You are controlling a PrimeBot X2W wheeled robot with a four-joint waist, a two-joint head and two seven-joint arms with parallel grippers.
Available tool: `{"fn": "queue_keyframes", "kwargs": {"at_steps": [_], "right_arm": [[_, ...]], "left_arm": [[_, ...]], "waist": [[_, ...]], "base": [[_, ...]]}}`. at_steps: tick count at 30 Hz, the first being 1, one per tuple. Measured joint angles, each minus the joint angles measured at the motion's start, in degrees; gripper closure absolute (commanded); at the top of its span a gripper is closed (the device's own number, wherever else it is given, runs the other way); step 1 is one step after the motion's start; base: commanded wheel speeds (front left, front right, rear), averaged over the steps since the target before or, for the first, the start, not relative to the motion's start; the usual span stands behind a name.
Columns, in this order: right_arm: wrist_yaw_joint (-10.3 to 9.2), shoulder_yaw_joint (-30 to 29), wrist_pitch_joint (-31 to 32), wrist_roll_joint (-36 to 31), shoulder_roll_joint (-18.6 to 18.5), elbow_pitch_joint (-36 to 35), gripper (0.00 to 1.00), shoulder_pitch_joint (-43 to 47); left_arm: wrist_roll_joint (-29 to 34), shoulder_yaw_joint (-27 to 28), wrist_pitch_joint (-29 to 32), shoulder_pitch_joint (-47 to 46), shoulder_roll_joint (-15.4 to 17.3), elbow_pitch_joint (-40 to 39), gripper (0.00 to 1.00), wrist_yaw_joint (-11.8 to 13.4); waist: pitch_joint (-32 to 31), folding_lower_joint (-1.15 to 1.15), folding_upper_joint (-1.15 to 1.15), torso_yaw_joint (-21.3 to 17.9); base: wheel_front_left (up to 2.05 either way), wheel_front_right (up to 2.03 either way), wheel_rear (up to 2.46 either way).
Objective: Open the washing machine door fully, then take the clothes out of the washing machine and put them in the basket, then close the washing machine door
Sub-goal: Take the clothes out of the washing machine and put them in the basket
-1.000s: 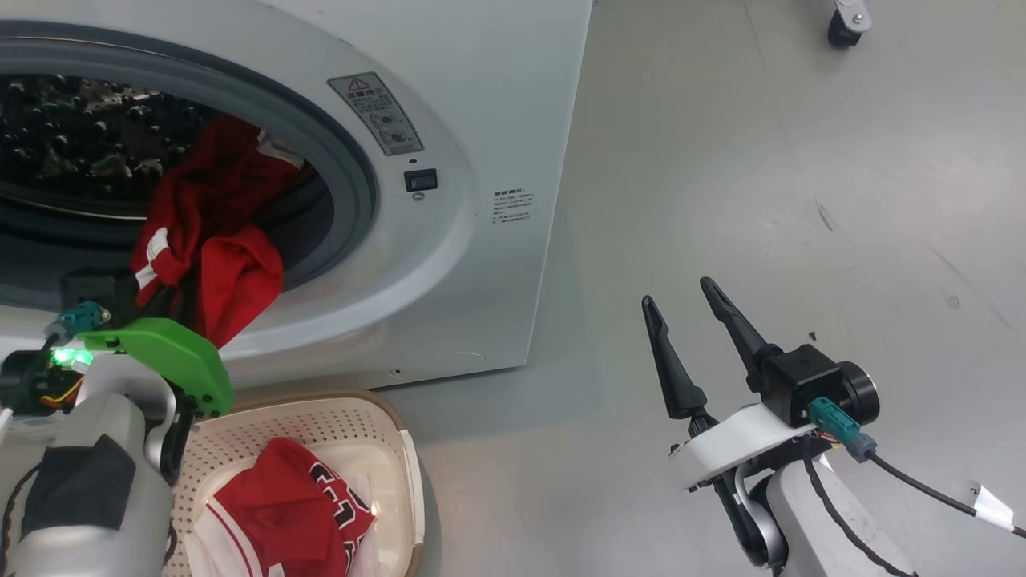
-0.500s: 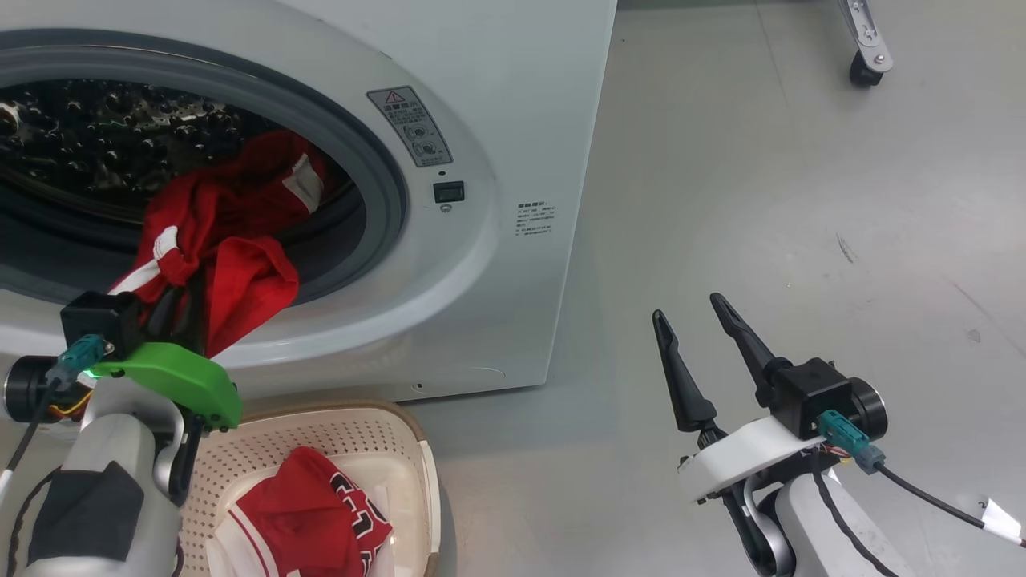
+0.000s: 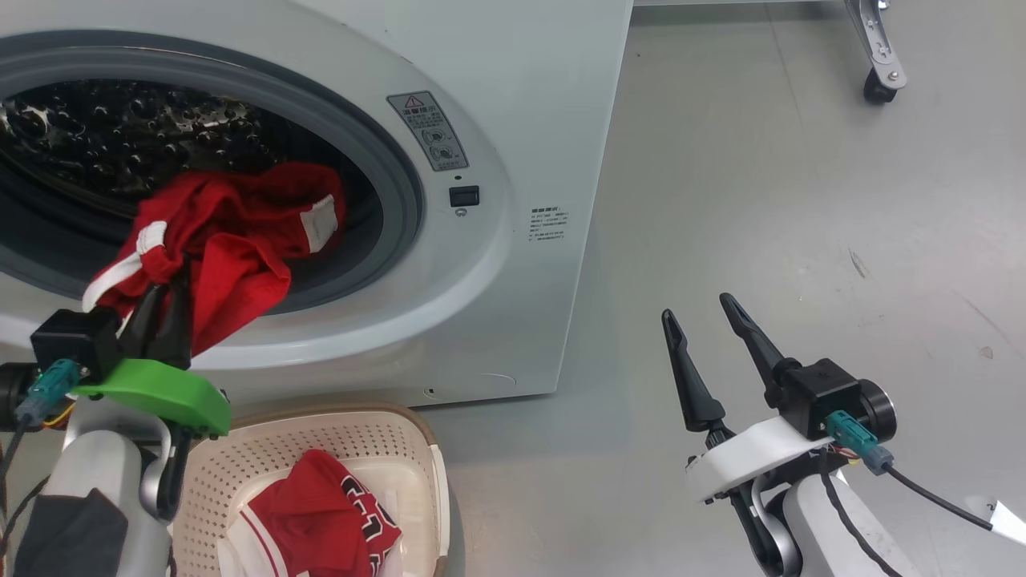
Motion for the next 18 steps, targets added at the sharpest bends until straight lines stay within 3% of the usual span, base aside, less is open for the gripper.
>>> {"fn": "queue_keyframes", "kwargs": {"at_steps": [11,18], "right_arm": [[0.07,-1.09,0.00,-0.68,-0.15,-0.42,0.00,0.88],[0.65,-0.75,0.00,-1.12,-0.14,-0.37,0.00,0.94]], "left_arm": [[0.27,4.23,-0.15,3.32,0.67,-15.38,1.00,0.00],[1.19,3.70,-0.16,8.74,1.19,-20.08,1.00,0.00]], "waist": [[-0.22,0.00,0.00,1.60],[-0.36,0.00,0.00,2.01]], "base": [[0.00,0.00,0.00],[0.00,0.00,0.00]]}}
